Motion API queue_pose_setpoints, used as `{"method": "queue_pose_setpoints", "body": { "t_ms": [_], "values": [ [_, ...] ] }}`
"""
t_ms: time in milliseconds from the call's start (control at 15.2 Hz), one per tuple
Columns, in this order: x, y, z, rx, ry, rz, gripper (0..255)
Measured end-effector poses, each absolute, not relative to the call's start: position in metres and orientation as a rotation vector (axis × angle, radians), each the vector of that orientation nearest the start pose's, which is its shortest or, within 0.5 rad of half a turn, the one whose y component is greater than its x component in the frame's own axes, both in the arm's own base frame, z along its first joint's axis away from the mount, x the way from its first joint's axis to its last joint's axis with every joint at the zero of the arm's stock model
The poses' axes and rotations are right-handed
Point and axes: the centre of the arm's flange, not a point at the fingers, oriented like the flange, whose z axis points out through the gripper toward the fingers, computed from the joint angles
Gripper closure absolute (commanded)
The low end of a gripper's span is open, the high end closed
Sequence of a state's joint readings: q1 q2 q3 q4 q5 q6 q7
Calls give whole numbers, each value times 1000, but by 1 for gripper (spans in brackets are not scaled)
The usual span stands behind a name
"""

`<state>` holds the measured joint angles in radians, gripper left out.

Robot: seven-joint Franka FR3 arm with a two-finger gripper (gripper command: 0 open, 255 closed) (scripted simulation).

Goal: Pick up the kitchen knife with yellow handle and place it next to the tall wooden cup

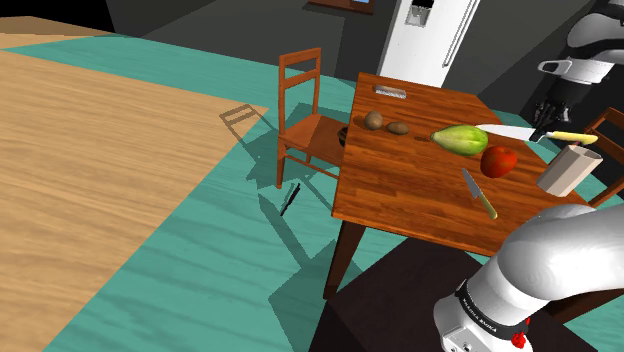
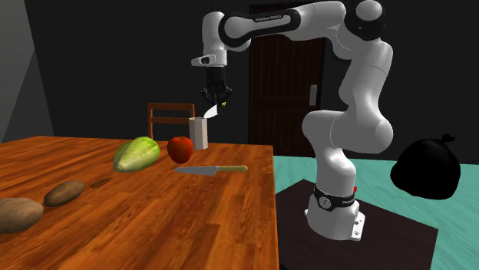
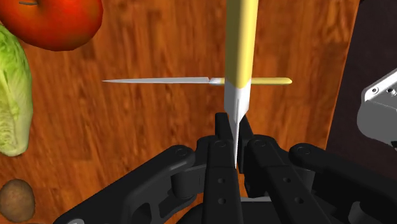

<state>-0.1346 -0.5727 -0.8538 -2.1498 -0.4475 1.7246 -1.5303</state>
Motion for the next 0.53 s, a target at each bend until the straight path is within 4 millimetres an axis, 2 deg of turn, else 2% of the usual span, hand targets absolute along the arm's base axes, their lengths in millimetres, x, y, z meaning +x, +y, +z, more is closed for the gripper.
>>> {"method": "queue_pose_setpoints", "body": {
  "t_ms": [528],
  "values": [
    [85, -495, 530, -2948, -1085, 34, 255]
  ]
}}
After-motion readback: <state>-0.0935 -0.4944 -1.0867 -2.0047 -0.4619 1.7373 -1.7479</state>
